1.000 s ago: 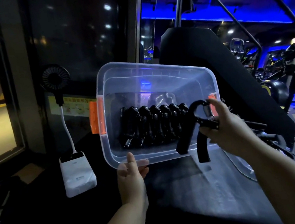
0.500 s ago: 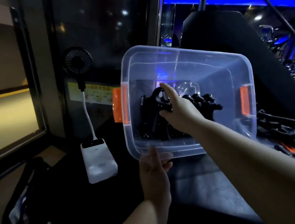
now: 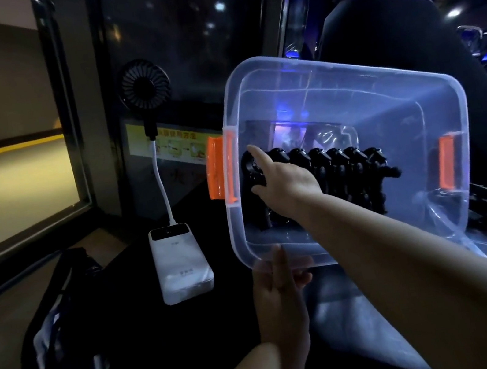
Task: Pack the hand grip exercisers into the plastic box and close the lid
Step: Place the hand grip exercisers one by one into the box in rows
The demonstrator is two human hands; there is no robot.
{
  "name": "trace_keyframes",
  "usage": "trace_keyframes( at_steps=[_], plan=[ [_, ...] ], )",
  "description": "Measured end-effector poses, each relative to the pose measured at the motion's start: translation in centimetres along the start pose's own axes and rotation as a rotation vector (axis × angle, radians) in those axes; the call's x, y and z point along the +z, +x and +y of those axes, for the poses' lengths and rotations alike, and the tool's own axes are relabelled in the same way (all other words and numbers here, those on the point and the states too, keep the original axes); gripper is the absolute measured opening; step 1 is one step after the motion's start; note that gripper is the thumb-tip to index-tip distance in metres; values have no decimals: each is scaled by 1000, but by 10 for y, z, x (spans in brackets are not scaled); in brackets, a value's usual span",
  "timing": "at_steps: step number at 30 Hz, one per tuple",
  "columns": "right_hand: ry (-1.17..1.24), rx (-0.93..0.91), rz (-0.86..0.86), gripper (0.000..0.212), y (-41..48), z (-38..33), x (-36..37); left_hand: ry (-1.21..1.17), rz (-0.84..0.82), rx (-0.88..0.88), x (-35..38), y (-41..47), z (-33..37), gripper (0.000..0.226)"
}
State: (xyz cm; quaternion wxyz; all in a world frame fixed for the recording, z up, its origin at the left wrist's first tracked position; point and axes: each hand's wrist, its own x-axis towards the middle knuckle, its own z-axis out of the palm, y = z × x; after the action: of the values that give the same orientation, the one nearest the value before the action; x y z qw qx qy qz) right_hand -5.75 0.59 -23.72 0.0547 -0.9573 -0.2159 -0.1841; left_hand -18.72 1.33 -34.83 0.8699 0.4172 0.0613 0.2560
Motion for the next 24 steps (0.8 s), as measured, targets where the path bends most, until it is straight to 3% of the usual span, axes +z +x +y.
trace_keyframes(
  at_steps=[7,14,18,21,24],
  plan=[
    [-157,-63,165,68,15,18,8,-36,-13,-78,-3,4,-9,41],
    [-259,-60,311,63,18,26,21,0,-11,-15,-2,6,-9,37],
    [-190,-86,136,77,21,25,24,30,-24,-20,-5,4,-11,8],
    [-189,-95,80,94,24,22,24,25,-61,-24,-5,4,-10,25],
    [-199,-85,80,111,28,20,22,-33,-36,-3,-3,3,-8,15]
  ],
)
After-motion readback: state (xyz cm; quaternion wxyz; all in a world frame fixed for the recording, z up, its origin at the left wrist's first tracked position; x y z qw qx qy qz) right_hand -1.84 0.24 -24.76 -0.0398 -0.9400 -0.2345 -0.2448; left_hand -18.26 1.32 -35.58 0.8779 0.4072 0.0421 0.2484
